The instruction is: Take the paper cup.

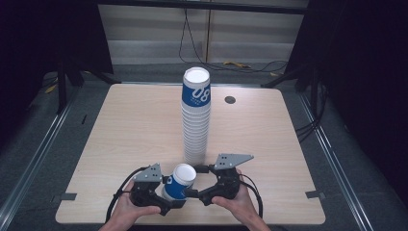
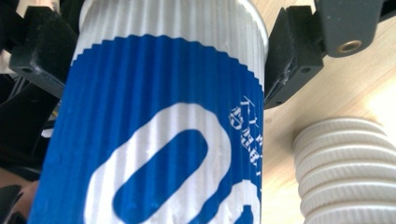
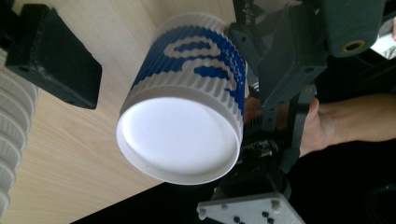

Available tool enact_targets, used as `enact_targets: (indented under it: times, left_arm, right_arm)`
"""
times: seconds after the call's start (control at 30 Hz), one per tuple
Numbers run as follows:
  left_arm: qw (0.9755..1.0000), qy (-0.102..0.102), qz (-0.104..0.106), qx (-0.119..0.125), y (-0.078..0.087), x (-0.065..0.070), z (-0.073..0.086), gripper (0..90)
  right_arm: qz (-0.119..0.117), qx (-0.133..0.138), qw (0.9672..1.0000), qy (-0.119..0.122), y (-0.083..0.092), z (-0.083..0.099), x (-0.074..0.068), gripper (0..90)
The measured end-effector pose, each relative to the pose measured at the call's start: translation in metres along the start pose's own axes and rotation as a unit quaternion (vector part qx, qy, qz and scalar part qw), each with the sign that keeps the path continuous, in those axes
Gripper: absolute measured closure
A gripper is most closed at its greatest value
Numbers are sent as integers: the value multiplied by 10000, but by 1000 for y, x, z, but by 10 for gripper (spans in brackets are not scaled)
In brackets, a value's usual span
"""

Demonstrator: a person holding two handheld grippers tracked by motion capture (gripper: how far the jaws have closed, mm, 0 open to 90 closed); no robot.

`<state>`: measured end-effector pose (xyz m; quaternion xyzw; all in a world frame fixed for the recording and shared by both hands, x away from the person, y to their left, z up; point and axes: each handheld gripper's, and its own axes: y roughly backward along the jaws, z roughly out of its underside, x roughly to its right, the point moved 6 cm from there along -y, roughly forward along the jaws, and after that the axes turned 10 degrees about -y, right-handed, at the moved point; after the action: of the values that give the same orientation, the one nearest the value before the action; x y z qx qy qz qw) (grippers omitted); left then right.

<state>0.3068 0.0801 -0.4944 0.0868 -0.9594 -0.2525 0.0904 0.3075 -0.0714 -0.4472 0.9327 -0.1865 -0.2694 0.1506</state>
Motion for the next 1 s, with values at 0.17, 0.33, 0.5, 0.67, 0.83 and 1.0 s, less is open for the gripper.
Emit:
enact_targets:
  times: [0.17, 0.33, 0.5, 0.67, 0.83, 1.0]
  left_arm:
    - [10000, 21, -20, -81, 5, -4, -1, 156]
    - [9997, -81, -42, -225, 7, -3, 0, 156]
    - [9987, -173, -40, -485, 7, -2, 3, 156]
    - [9978, -246, 5, -618, -1, 3, 5, 155]
    - [9968, -328, 42, -722, -4, 5, 5, 156]
    - [9950, -380, 58, -923, -6, 6, 7, 159]
  right_arm:
    - [-13, -169, 9999, 27, -1, 2, 1, 141]
    - [-35, -291, 9995, 92, -2, 4, 1, 141]
    - [-51, -421, 9989, 200, -1, 5, 2, 145]
    - [-38, -728, 9966, 376, -2, 6, 2, 152]
    - [-11, -921, 9949, 409, -2, 7, 4, 152]
    - [-37, -1131, 9924, 486, -1, 9, 4, 150]
